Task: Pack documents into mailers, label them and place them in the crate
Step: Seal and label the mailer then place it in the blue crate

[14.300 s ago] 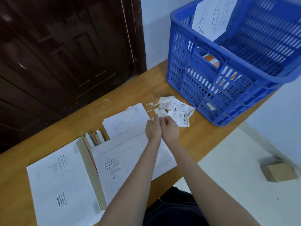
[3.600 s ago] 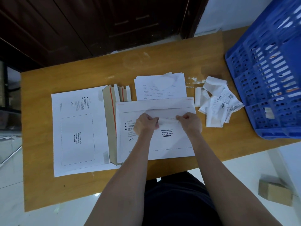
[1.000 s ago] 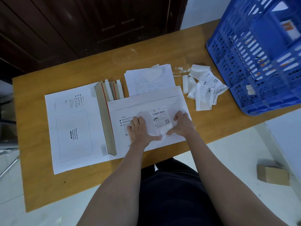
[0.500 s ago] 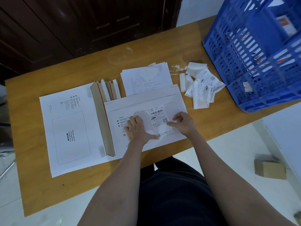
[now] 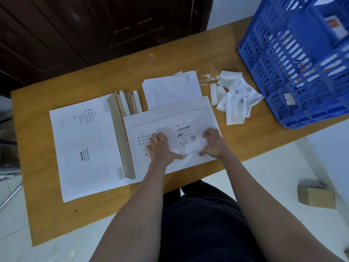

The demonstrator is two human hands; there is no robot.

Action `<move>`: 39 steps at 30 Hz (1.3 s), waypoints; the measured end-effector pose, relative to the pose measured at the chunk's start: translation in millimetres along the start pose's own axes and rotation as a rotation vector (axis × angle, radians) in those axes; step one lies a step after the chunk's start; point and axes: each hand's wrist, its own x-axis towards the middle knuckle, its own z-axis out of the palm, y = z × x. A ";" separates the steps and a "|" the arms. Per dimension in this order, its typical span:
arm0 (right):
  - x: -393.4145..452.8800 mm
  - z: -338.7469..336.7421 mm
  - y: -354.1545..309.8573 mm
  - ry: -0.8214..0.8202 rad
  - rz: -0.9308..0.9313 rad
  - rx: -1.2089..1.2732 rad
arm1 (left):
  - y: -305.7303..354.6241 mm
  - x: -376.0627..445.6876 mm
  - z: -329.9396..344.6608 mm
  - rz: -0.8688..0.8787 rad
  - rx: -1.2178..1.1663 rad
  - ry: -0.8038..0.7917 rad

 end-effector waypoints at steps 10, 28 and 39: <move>6.2 -8.6 -13.6 0.194 0.150 0.333 | -20.0 6.4 -24.4 -0.172 -0.778 0.200; 7.1 -25.5 -24.9 0.310 0.488 0.005 | 27.3 8.9 -35.9 -0.101 -0.690 0.248; 4.8 -81.0 -24.5 -0.026 0.245 0.984 | 130.6 24.8 -69.2 0.055 -0.530 -0.304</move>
